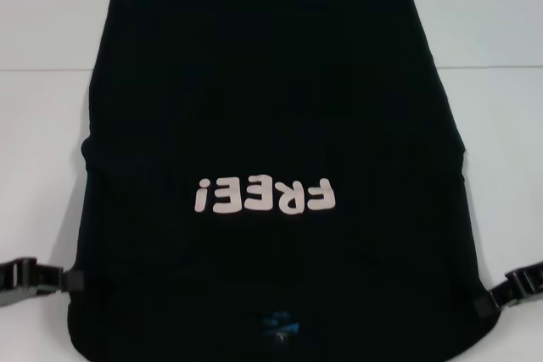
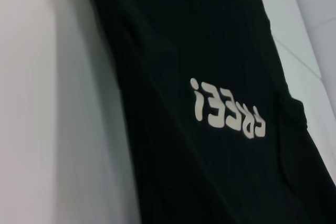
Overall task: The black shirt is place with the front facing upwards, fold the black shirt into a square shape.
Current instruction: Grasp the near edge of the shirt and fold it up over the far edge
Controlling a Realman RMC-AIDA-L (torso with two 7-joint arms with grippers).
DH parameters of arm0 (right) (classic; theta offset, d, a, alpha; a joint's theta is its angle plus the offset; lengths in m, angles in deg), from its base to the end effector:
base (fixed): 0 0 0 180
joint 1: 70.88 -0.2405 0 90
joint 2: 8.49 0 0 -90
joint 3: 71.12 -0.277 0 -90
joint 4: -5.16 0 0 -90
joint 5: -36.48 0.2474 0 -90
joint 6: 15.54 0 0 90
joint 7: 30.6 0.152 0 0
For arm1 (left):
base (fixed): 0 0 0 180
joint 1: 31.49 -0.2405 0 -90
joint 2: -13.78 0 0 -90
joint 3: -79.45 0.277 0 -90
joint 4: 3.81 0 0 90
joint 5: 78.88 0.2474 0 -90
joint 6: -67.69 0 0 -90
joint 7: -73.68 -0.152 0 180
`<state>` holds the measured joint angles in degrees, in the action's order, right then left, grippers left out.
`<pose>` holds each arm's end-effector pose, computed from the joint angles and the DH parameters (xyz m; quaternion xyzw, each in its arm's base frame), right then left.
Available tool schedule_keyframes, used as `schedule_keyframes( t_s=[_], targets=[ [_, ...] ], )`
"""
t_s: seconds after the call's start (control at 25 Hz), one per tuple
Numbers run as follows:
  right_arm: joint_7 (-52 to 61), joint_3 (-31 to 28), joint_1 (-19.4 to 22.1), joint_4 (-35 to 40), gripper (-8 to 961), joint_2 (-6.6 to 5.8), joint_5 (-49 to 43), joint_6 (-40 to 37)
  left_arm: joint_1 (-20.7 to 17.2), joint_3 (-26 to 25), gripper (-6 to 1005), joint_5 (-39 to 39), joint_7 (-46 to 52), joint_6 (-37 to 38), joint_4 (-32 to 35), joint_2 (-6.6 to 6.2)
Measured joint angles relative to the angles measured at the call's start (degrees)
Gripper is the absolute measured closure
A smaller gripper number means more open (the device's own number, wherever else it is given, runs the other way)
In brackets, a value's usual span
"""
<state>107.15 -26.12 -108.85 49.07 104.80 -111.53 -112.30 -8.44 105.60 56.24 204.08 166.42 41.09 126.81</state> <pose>0.3178 0.3798 0.0220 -0.8100 0.5806 -0.0721 0.0411 -0.3912 0.3096 0.0661 -0.7322 -0.6559 -0.1608 0.0887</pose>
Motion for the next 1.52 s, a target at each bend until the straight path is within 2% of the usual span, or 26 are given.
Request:
schedule_keyframes(
  t_s=[0.28, 0.48, 0.64, 0.76, 0.84, 1.0, 1.12, 1.16, 1.2, 1.24, 1.36, 1.4, 1.44, 1.48, 1.52],
  targets=[
    [-0.3, 0.0, 2.8, 1.4, 872, -0.64, -0.1, -4.0, -3.8, 0.3, 997, 0.2, -0.3, 8.0, 4.6, 0.57],
    [-1.7, -1.6, 3.8, 1.2, 871, -0.76, 0.4, -3.9, -4.6, 0.3, 995, 0.2, -0.6, 9.4, 4.7, 0.62],
    [-3.8, -4.5, 3.0, 0.7, 871, -0.37, 2.9, -4.2, -2.4, -0.4, 993, -1.1, -1.3, 10.3, 2.4, 0.05],
    [-4.4, -5.6, 2.7, 0.7, 870, -0.57, 8.3, -4.4, 0.2, -1.3, 992, -3.8, -1.1, 11.1, 0.5, -0.33],
    [-4.4, -6.6, 2.5, 0.8, 870, -1.07, 12.5, -4.4, 2.0, -2.3, 991, -5.5, -0.5, 11.6, -0.2, -0.52],
    [-4.0, -10.5, 1.6, 1.0, 870, -2.61, 20.4, -1.5, 7.5, -5.3, 990, -10.0, 3.5, 9.9, -2.3, -1.71],
    [-3.8, -12.2, 0.9, 0.9, 869, -2.87, 22.9, 3.0, 11.5, -6.8, 988, -11.6, 6.8, 2.4, -4.2, -2.14],
    [-3.8, -12.6, 0.6, 0.8, 869, -2.83, 24.0, 6.2, 12.9, -6.8, 988, -11.7, 7.6, -2.4, -5.0, -2.09],
    [-3.9, -12.1, -0.4, 0.3, 869, -2.07, 25.4, 14.5, 14.0, -6.8, 988, -11.8, 8.0, -6.6, -6.0, -1.92],
    [-4.2, -11.6, -1.0, -0.1, 869, -1.57, 25.5, 18.7, 14.8, -6.7, 987, -11.8, 8.2, -10.8, -6.9, -1.69],
    [-6.1, -9.0, -3.1, -3.0, 868, 0.27, 25.4, 32.9, 17.3, -5.8, 986, -11.6, 7.3, -24.3, -10.0, -0.33],
    [-6.9, -7.9, -3.8, -4.1, 868, 0.88, 25.4, 37.9, 17.7, -4.9, 986, -11.6, 6.6, -29.0, -10.5, 0.48],
    [-7.6, -6.3, -4.6, -5.4, 868, 1.58, 25.4, 43.0, 17.9, -4.2, 985, -11.6, 6.1, -32.6, -10.8, 1.19],
    [-8.3, -4.5, -5.4, -6.9, 868, 2.04, 25.3, 48.2, 17.9, -4.2, 985, -11.6, 6.1, -32.6, -10.8, 1.19],
    [-8.8, -3.1, -6.0, -8.2, 868, 2.34, 25.3, 51.4, 18.2, -1.9, 985, -11.6, 5.0, -39.1, -10.8, 2.6]
  ],
)
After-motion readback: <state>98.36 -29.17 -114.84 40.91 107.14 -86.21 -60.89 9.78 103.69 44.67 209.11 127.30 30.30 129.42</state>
